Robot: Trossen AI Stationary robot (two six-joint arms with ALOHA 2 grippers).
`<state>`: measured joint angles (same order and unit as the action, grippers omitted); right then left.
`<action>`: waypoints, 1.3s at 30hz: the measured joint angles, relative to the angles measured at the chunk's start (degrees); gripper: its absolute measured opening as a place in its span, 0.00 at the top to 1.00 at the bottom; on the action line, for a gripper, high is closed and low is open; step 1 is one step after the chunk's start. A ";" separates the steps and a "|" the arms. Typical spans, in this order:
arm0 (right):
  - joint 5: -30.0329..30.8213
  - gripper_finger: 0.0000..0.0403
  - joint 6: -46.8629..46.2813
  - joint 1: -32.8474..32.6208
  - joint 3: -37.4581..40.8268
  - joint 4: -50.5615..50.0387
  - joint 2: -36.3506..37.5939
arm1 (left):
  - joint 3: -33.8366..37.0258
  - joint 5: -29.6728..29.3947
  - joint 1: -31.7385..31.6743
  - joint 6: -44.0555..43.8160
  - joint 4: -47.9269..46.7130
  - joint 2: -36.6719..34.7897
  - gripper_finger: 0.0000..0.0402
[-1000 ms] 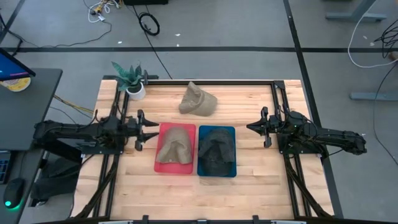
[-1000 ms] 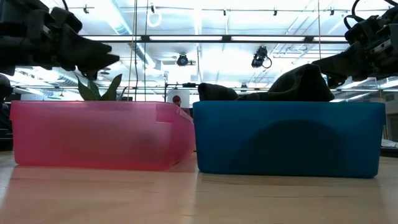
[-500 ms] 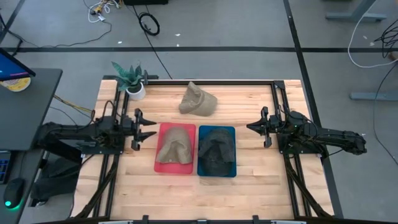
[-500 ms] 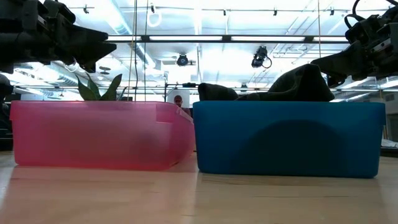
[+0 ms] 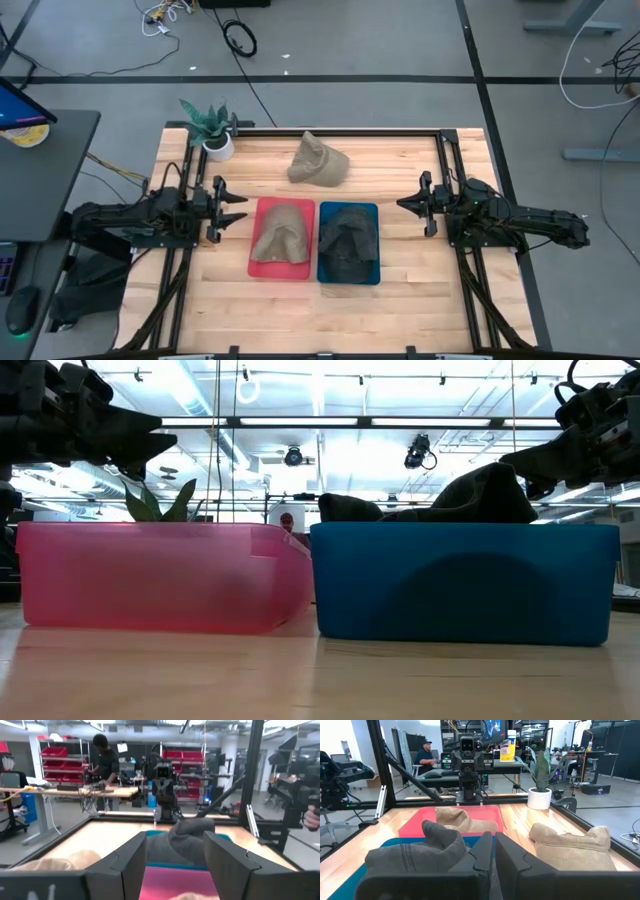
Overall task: Pick & Place hat
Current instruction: Put the brown cap into the red bin
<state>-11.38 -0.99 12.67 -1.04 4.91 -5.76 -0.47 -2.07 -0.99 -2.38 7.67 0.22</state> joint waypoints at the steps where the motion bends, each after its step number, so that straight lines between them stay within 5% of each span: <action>1: -0.02 0.93 0.00 -0.01 0.00 0.07 0.00 | 0.00 0.22 0.00 -0.02 -0.34 0.02 0.51; 13: 0.35 0.93 0.64 -0.02 -0.02 8.09 0.00 | -0.01 0.02 -0.02 1.30 -6.08 0.23 0.51; 22: 9.22 0.93 4.72 0.00 -0.02 10.63 0.00 | 0.00 2.32 0.00 2.31 -6.78 0.49 0.51; 33: 9.73 0.93 7.59 0.03 -0.02 16.01 -0.02 | 0.04 1.51 -0.02 1.51 -5.49 0.52 0.51; 39: 14.93 0.93 9.94 0.04 -1.87 20.69 -1.96 | 0.04 1.49 -0.02 1.52 -5.42 0.52 0.51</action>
<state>3.55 8.95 12.71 -2.91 25.59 -7.72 -0.43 -0.58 -1.02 -0.86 2.26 0.73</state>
